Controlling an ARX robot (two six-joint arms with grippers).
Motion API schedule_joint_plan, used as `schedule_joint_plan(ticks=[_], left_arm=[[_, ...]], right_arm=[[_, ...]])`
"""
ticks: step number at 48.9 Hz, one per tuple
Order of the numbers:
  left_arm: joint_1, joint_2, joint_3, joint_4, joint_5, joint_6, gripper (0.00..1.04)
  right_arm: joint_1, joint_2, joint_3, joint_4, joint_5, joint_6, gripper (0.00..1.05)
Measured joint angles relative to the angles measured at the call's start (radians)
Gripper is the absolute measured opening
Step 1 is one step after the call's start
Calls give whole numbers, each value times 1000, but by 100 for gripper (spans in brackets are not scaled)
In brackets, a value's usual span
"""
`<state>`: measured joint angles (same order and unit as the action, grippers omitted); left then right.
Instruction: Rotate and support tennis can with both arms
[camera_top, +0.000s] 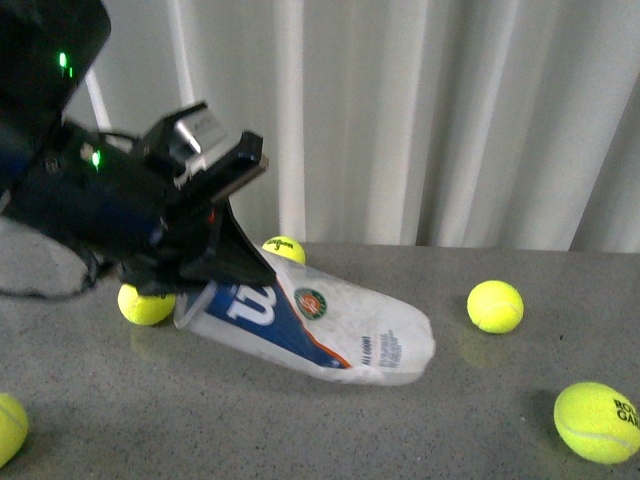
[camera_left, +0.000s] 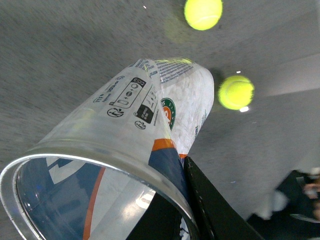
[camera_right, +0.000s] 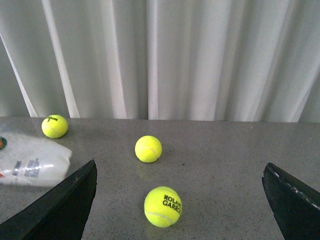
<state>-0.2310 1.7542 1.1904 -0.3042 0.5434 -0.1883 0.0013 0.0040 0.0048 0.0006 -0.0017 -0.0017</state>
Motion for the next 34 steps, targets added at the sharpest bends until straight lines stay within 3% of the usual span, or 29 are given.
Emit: schedule_joint_plan(ticks=[4,10,19,27,34], left_arm=[[-14,1,116,-172,-93,141,4],[-68,78,389,-505,-372,472,4],[-147,170,549,-570,-655,671,4],[-240,214,503,-543,-785,750,4],[-263,229,409,-529,-779,768,4]], right_arm=[[0,0,0,0,0,0,98],[0,0,0,0,0,0,98],[0,0,0,0,0,0,98],[0,0,0,0,0,0,98],[0,0,0,0,0,0,98]])
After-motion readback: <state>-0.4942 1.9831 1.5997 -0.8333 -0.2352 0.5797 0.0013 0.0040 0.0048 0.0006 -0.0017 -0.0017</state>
